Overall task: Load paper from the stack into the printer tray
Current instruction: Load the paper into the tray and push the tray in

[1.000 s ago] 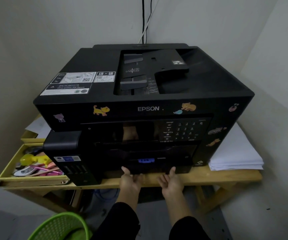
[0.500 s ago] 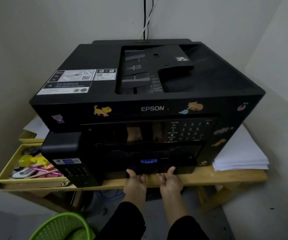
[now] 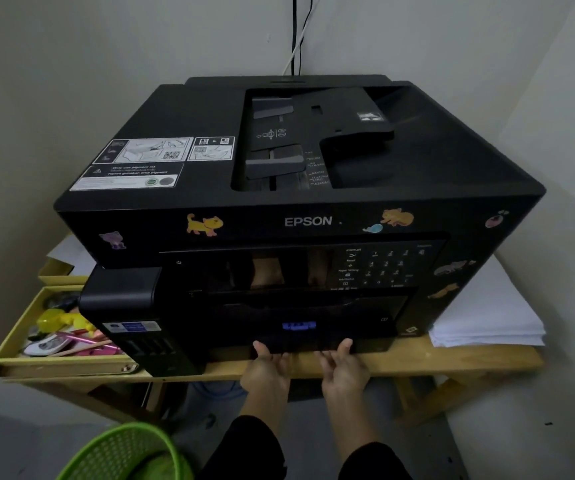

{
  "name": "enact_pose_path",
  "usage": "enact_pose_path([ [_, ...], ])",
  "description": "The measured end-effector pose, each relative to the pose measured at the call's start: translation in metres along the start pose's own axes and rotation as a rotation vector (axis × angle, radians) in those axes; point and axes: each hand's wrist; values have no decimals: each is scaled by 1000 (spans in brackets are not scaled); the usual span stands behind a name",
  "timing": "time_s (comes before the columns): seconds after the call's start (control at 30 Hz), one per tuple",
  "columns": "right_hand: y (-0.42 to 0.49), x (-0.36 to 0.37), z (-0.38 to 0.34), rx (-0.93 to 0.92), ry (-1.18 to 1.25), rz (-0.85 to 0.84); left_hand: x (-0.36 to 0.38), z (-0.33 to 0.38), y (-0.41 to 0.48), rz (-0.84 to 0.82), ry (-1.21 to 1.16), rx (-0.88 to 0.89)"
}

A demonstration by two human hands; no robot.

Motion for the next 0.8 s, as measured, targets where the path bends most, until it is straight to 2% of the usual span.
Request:
enact_pose_path([
  [0.2, -12, 6, -10, 28, -80, 81, 9, 11, -17, 74, 32, -31],
  [0.3, -19, 20, -18, -98, -240, 244, 13, 19, -20, 138, -28, -48],
  [0.33, -23, 25, -24, -136, -241, 271, 14, 22, -20, 129, -119, -34],
  [0.4, -34, 34, -37, -111, -157, 178, 17, 25, -20, 55, -264, 20],
  [0.47, -48, 39, -49, -15, -25, -27, 20, 30, -27, -38, -270, 72],
  [0.53, -54, 43, -56, 12, -10, -128, 23, 34, -31, -71, -267, 111],
  [0.8, -42, 40, -49, 15, -33, -106, 21, 31, -29, 19, -250, 46],
])
Point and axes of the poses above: each hand's wrist, its own y-axis towards the middle knuckle, its own x-axis out of the palm, z = x × y, and after that the axes turned 10 degrees about y, right-handed
